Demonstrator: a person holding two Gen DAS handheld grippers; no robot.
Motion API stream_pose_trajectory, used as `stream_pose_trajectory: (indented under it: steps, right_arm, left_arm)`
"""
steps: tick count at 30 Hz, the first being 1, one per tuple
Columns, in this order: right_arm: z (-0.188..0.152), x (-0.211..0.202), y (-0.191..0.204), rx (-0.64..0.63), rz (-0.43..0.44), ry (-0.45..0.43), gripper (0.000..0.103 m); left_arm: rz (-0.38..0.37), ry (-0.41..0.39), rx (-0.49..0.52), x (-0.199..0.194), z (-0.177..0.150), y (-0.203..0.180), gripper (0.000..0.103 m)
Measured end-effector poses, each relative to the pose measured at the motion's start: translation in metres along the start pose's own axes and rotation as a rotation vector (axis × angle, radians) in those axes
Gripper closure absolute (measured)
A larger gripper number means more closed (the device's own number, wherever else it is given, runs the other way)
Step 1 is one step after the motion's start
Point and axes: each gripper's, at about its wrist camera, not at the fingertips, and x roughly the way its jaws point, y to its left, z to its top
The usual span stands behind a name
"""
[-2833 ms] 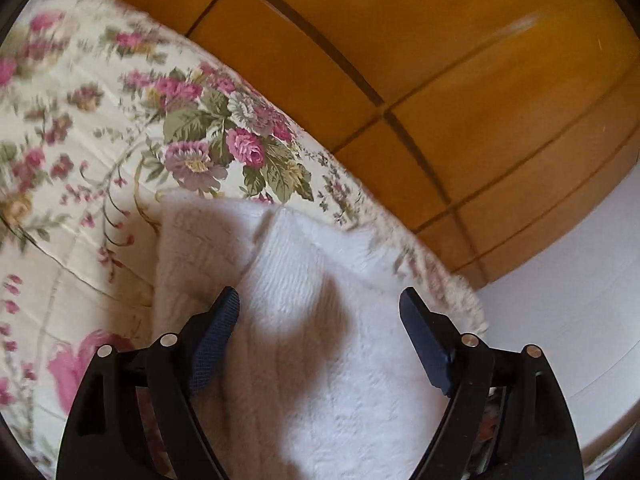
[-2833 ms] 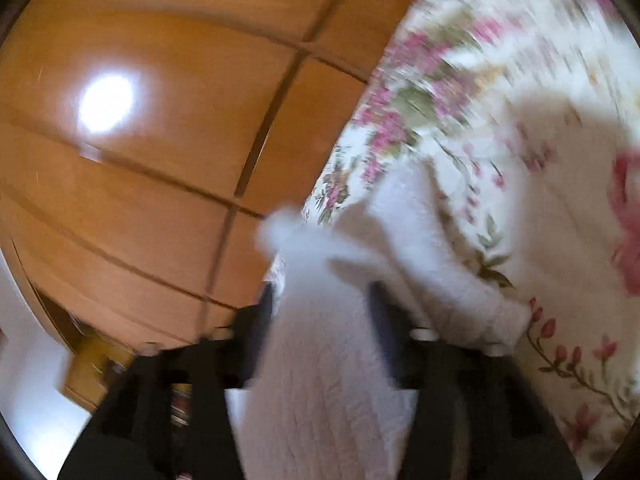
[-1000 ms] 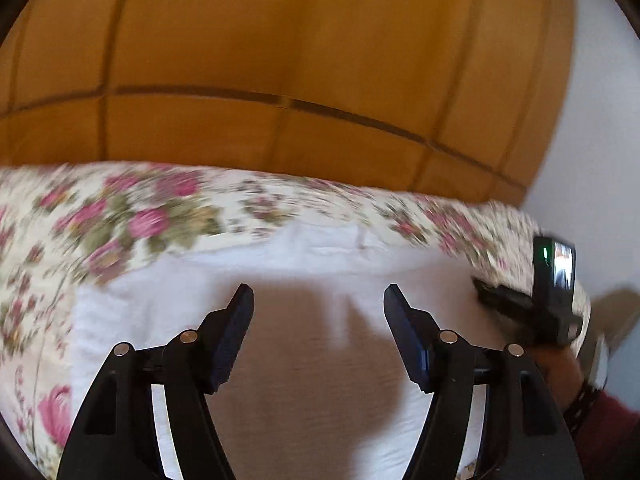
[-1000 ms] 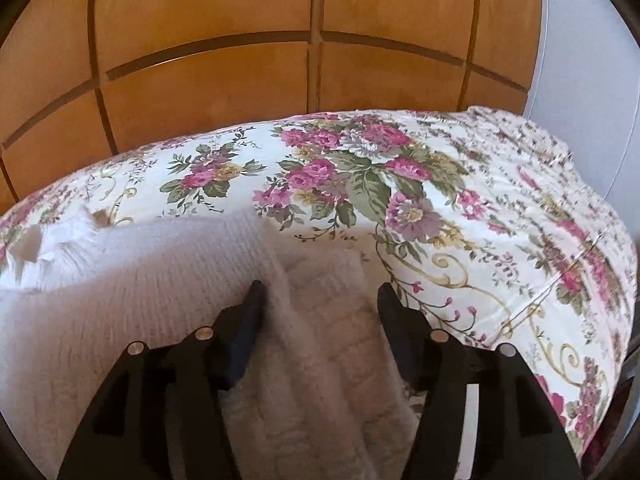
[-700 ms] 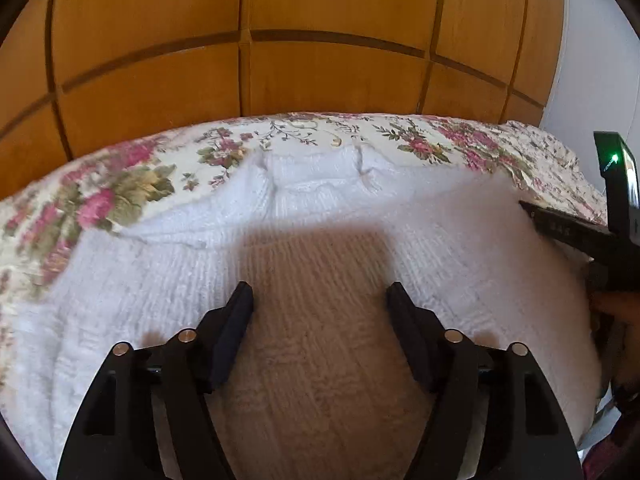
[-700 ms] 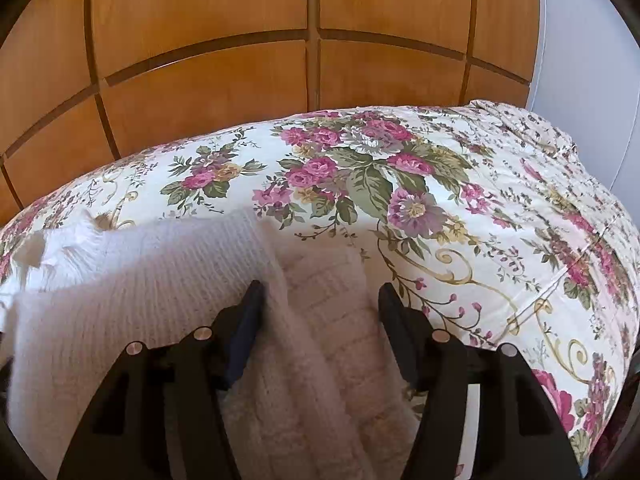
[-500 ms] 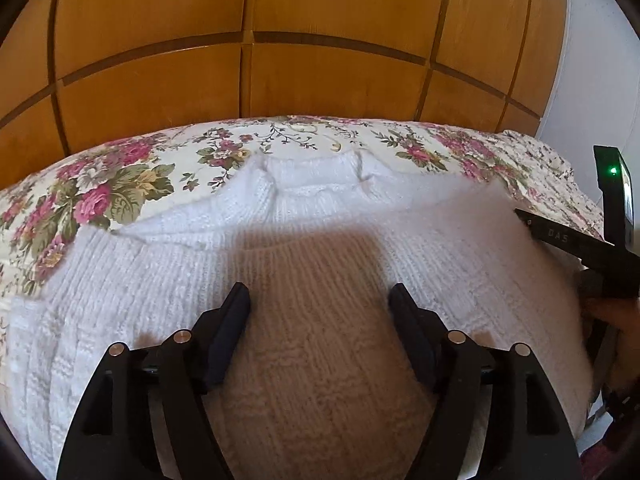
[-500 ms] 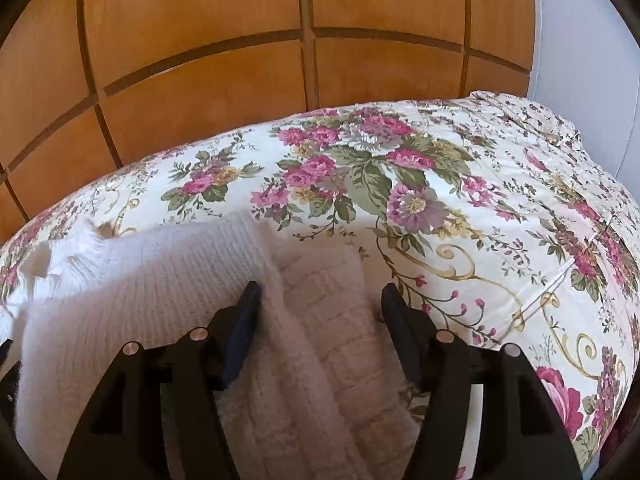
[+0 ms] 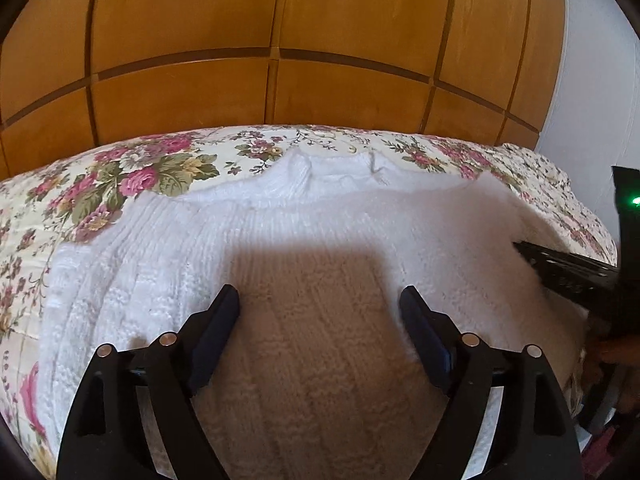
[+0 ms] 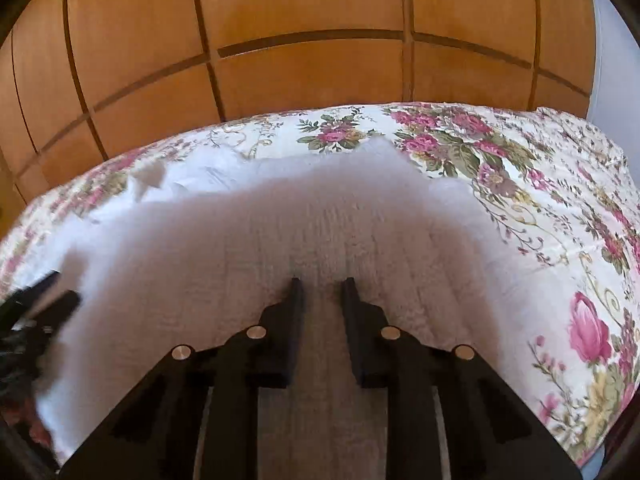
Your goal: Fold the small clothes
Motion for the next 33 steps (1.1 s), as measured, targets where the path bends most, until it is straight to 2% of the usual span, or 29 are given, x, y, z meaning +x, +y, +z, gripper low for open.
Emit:
stream_pose_trajectory:
  steps: [2,4,6,7,8,11,16,21,24,26,28,31,33]
  right_arm:
    - [0.0,0.002,0.007,-0.038,-0.03,-0.021,0.083]
    - [0.001,-0.003,0.005,-0.024,-0.015,-0.024,0.08]
    - [0.0,-0.015,-0.005,0.032,0.031,-0.026,0.071]
    - [-0.002,-0.024,-0.012,0.067,0.059,-0.035,0.058]
    - [-0.004,-0.033,-0.016,0.096,0.085,-0.049,0.051]
    - [-0.014,-0.059,-0.024,0.116,0.132,-0.075,0.051]
    - [-0.032,-0.092,-0.037,0.14,0.152,-0.091,0.051]
    - [-0.056,-0.113,-0.062,0.285,0.193,-0.064,0.051]
    - [-0.072,-0.115,-0.076,0.4,0.229,-0.019,0.051]
    - [-0.079,-0.115,-0.08,0.433,0.244,0.003,0.051]
    - [-0.086,-0.11,-0.081,0.451,0.264,0.031,0.051]
    - [-0.094,-0.096,-0.082,0.519,0.327,0.07,0.051]
    - [-0.097,-0.09,-0.081,0.548,0.355,0.072,0.05]
  left_arm:
    - [-0.012,0.002,-0.009,0.0,0.001,0.002,0.02]
    - [-0.015,0.001,-0.014,-0.003,0.0,0.003,0.018]
    - [-0.006,-0.003,-0.025,-0.01,-0.003,0.003,0.01]
    - [-0.007,-0.007,-0.04,-0.015,-0.005,0.005,0.008]
    - [-0.011,-0.011,-0.054,-0.019,-0.007,0.006,0.008]
    - [-0.017,-0.032,-0.104,-0.034,-0.017,0.011,0.007]
    - [-0.053,-0.057,-0.148,-0.056,-0.029,0.009,0.007]
    - [-0.101,-0.071,-0.157,-0.069,-0.035,0.0,0.024]
    - [-0.134,-0.069,-0.135,-0.072,-0.037,-0.009,0.029]
    - [-0.166,-0.061,-0.116,-0.073,-0.038,-0.017,0.035]
    - [-0.175,-0.05,-0.091,-0.072,-0.04,-0.024,0.036]
    - [-0.184,-0.02,-0.053,-0.066,-0.046,-0.033,0.046]
    - [-0.167,0.016,-0.04,-0.057,-0.05,-0.035,0.046]
